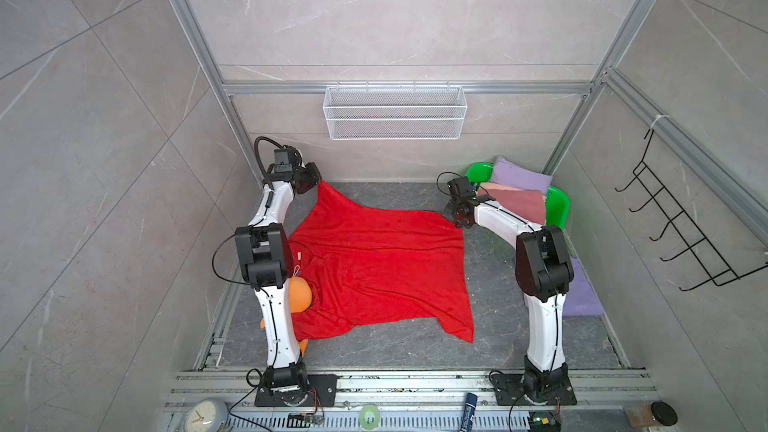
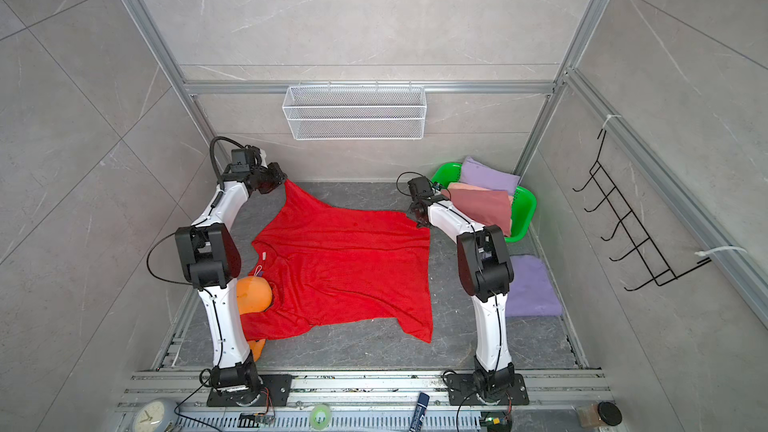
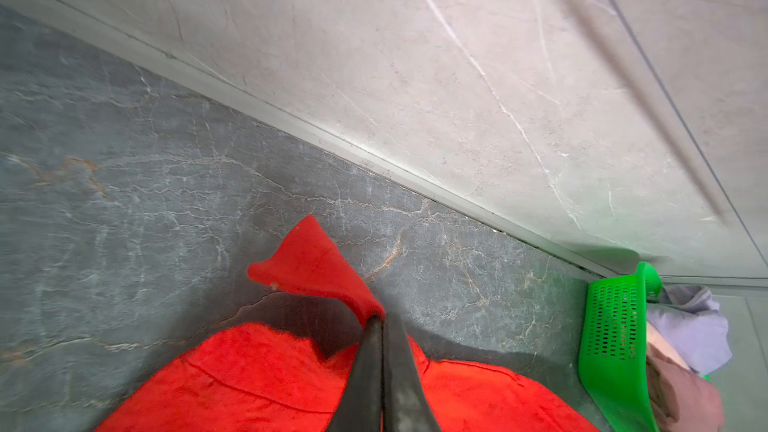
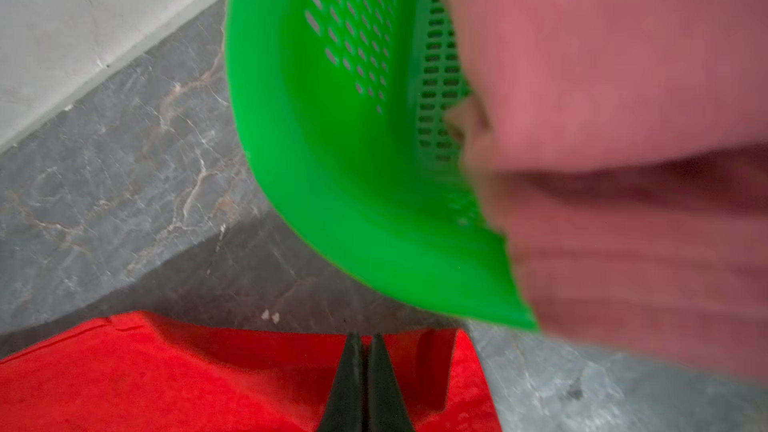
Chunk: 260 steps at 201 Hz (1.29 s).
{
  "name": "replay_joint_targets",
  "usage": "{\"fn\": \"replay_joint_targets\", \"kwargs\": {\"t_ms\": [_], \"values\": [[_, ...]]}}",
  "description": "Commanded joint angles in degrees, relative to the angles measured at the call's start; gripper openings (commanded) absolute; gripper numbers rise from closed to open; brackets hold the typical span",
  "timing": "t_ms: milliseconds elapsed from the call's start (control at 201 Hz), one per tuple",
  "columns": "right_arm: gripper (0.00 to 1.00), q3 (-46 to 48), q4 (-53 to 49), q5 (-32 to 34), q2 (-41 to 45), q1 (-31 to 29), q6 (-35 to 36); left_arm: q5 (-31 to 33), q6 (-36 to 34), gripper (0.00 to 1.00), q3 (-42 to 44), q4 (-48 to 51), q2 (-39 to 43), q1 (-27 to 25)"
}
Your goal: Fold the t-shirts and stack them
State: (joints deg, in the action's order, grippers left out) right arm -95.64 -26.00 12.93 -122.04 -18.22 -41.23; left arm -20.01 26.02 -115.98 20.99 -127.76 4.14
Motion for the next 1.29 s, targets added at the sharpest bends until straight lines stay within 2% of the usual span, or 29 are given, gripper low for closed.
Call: {"fn": "replay_joint_targets", "kwargs": {"t_ms": [0,224,473,567,662,732,772,791,826,851,876,1010,1170,1289], "values": [[0.0,1.14,2.9,1.97,4.97,-0.2,1.74,1.4,-4.67,0.0,2.39,-1.44,5.96,0.08],[0.0,6.67,5.27,2.41,11.12,-0.24,3.53,5.28,-8.36,0.0,14.38,-2.12,16.26,0.08],[0.0,15.15,4.3,0.83,17.94,-0.23,5.37,13.38,-12.61,0.0,30.06,0.75,29.18,0.08],[0.0,19.16,3.15,1.03,20.73,-0.24,5.41,16.19,-11.88,0.0,36.93,3.31,35.01,-0.01],[0.0,23.28,1.21,1.65,24.54,-0.29,5.04,20.01,-7.99,0.0,44.75,4.87,41.94,-0.57],[0.05,26.67,-0.77,4.49,29.78,-0.7,3.32,22.7,-5.43,0.0,48.51,8.14,46.46,-1.94],[0.12,30.67,1.31,5.53,33.84,-1.01,1.54,27.07,-4.11,0.0,50.07,9.75,48.9,-3.55],[0.23,32.39,2.55,6.05,35.8,-1.0,0.47,28.78,-3.61,0.08,50.64,10.38,50.0,-4.31],[0.47,34.82,4.17,7.79,38.69,-1.03,-1.4,29.71,-3.35,0.29,51.32,10.73,51.57,-4.88],[0.55,35.86,5.29,8.53,40.18,-1.04,-2.17,30.14,-3.18,0.38,51.61,10.67,52.61,-5.13],[0.58,36.25,5.95,9.04,41.07,-1.0,-2.38,30.79,-3.22,0.41,51.64,10.44,53.32,-5.31],[0.6,29.64,0.95,7.59,37.5,-0.97,-0.32,32.08,-4.73,0.43,48.62,8.56,52.87,-5.4],[0.59,27.34,3.23,1.17,32.49,-2.41,-1.72,26.24,-4.77,0.43,43.19,11.16,45.08,-5.43],[0.59,27.52,5.14,-1.55,29.36,-4.39,-3.9,23.2,-3.46,0.43,42.6,12.05,39.86,-5.48]]}}
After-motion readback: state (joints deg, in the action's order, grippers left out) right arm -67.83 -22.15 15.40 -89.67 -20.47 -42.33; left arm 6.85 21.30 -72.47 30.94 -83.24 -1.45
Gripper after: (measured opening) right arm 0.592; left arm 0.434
